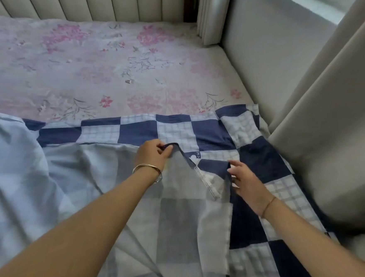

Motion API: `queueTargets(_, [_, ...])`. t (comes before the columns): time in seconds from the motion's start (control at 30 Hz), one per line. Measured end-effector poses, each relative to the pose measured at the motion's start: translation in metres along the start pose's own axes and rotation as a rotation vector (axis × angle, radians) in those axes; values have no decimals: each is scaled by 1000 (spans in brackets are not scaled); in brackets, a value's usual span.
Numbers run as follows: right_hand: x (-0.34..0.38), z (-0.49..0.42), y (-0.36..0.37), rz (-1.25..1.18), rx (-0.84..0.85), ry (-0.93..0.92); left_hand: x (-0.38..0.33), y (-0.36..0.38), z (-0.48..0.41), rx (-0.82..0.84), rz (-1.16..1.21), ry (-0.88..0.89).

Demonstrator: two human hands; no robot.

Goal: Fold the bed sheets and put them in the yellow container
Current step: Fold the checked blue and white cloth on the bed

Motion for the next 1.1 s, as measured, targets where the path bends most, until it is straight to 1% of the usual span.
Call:
queueTargets(0.03, [-9,-4,-2,94,52,-22,-5,8,-6,-12,-11,9])
queueTargets(0.07, [-18,-2,2,258,105,-70,-8,12,-9,-13,-9,13])
queueTargets(0.1, [-29,0,8,416,140,-113,-10,16,-12,-9,0,15])
queueTargets(0.13, [-39,0,12,509,145,-128,-12,19,-14,2,6,21])
queueTargets(0.17, [-48,-5,14,519,113,-126,-14,27,-18,17,8,30])
queueTargets(0.23, [-49,-19,10,395,-38,-122,-18,36,-28,23,30,33])
queueTargets(0.3, [-29,-33,-3,268,-213,-140,-23,38,-38,9,74,25])
queueTargets(0.33, [-11,-44,-11,239,-257,-168,-30,42,-50,-1,86,25])
queueTargets(0.47, [83,-65,-33,214,-268,-395,-64,44,-83,-54,169,94])
queueTargets(0.53, [135,-85,-53,223,-330,-508,-93,49,-105,-91,200,151])
queueTargets(0.63, [198,-127,-83,225,-426,-584,-139,60,-137,-134,219,213])
queueTargets(0.73, [231,-167,-101,265,-462,-556,-168,85,-166,-119,207,227])
queueTargets(0.8, [229,-190,-108,333,-481,-470,-174,109,-183,-104,160,223])
queueTargets(0.87, [214,-215,-115,431,-507,-403,-169,136,-199,-91,80,207])
queueTargets(0.9, [207,-225,-117,475,-524,-400,-163,151,-205,-82,49,200])
queueTargets(0.97, [192,-243,-121,560,-549,-391,-149,180,-212,-41,34,185])
queueTargets(1.03, [172,-270,-129,617,-561,-341,-135,215,-220,-17,26,179])
queueTargets(1.07, [164,-275,-131,661,-556,-322,-127,231,-220,32,20,168])
queueTargets(1.1, [153,-287,-132,710,-545,-316,-114,255,-217,118,22,152])
Point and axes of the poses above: each hand's wrist, its own z-axis away from the middle knuckle, its own y-axis out of the palm, x = y × z, the point moved 8 cm from there along -z, towards the middle knuckle, and after that the axes turned 12 degrees about -x, right-handed, at the moved point
